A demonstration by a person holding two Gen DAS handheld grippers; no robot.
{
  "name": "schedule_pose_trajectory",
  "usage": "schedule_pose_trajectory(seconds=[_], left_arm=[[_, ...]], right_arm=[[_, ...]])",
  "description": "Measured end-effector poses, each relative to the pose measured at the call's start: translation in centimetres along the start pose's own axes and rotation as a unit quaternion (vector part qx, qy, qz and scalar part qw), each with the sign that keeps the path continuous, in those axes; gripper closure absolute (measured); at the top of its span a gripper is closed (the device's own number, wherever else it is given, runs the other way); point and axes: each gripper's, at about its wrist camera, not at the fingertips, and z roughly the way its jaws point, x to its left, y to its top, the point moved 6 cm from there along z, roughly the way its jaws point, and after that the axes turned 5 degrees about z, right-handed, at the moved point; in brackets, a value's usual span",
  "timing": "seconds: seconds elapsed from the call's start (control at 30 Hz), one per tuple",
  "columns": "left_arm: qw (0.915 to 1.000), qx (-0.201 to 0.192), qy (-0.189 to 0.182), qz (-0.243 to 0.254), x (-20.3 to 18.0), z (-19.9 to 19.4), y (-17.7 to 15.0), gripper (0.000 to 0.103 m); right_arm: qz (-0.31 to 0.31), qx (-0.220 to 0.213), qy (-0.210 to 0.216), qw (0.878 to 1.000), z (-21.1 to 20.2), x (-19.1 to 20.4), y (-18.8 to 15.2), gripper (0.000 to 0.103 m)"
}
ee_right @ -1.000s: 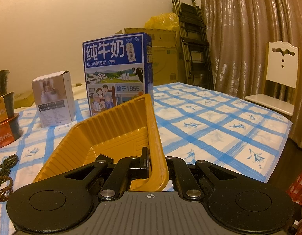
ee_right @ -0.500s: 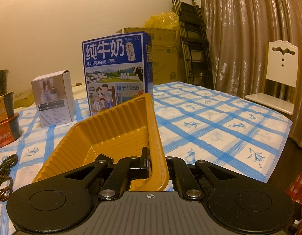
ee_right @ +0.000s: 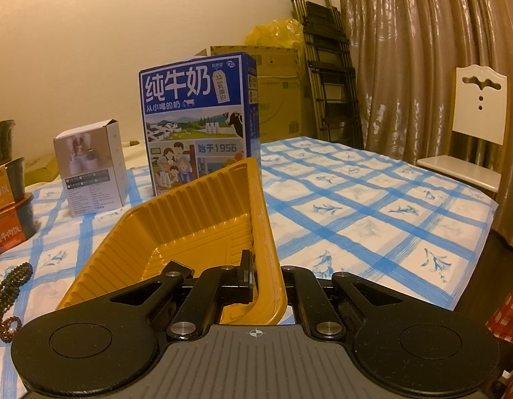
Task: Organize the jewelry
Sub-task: 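Lift the bead strand high with the left tool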
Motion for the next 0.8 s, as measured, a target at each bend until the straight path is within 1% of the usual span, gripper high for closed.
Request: schedule_pose_trajectory(seconds=[0.17,0.43,0.67,0.8], left_arm=[[0.9989,-0.033,0.003,-0.033,1.1,-2.6,3.0,0.097],[0.9949,-0.079,0.007,-0.062,2.7,-5.1,7.4,0.097],[0.9936,-0.096,0.013,-0.060,3.0,-5.9,9.5,0.097],[0.9932,-0.103,0.003,-0.054,2.4,-6.1,10.3,0.097]], right_arm=[[0.002,0.002,0.000,1.000,0.1,0.0,-0.2,0.098],[0.003,0.003,0.000,1.000,0.2,0.0,-0.2,0.098],[0.003,0.003,0.001,1.000,0.2,0.0,-0.2,0.098],[0.003,0.003,0.001,1.000,0.2,0.0,-0.1,0.098]])
